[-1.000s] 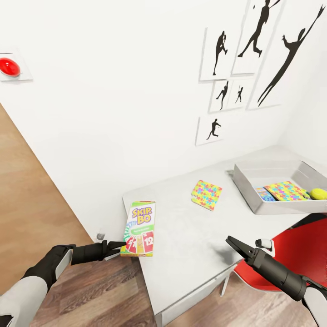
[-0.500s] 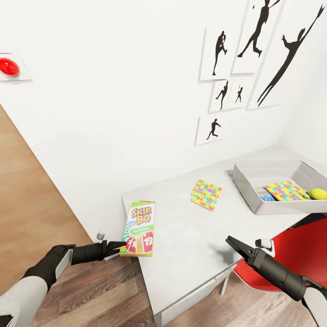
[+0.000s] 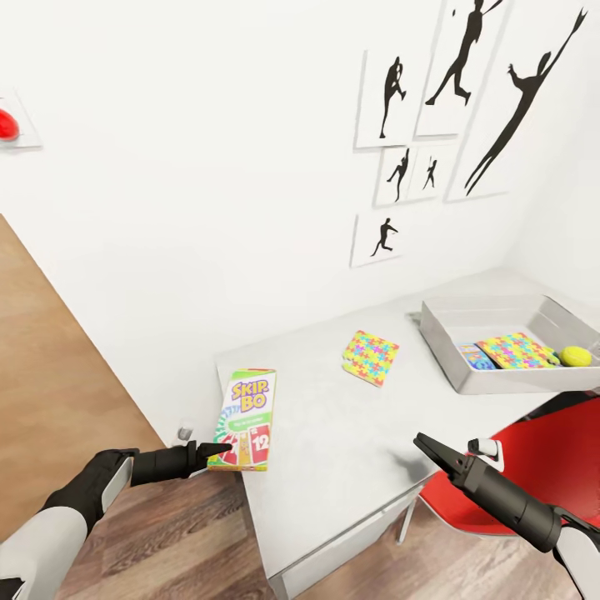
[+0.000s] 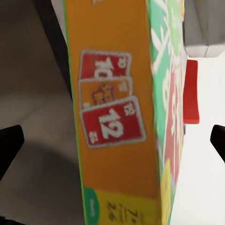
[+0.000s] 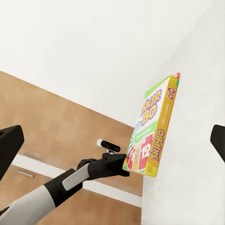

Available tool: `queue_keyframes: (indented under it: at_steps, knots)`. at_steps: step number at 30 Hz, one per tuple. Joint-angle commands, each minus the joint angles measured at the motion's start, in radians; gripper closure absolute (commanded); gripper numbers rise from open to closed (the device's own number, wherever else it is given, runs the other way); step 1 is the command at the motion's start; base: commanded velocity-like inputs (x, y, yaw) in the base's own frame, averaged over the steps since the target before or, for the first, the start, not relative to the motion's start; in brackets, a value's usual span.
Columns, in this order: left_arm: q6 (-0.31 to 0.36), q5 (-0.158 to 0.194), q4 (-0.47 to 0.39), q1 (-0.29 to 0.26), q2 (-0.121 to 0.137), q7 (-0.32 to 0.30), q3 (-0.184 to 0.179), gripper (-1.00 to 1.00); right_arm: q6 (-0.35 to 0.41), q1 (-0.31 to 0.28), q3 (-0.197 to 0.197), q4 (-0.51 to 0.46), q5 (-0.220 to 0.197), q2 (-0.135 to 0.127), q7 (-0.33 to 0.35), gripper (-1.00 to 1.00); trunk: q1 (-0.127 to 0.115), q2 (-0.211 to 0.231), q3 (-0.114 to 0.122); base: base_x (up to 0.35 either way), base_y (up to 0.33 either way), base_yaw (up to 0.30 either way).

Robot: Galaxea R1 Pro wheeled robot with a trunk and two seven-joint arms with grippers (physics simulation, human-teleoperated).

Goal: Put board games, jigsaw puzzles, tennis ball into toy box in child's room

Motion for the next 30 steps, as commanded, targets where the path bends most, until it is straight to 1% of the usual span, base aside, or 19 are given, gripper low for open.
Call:
queue_keyframes:
  at_steps: [1,30]
  knots:
    - [0.009,0.002,0.000,0.000,0.000,-0.002,0.001,-1.00,0.006,-0.001,0.000,0.000,-0.003,0.000,0.000,-1.00,0.000,-0.001,-0.001,0.000,-0.020,0.000]
    - [0.008,0.006,0.000,0.000,0.000,-0.006,0.001,-1.00,0.005,-0.001,0.000,0.000,-0.001,0.001,0.000,-1.00,0.000,-0.001,-0.001,0.000,-0.002,0.000]
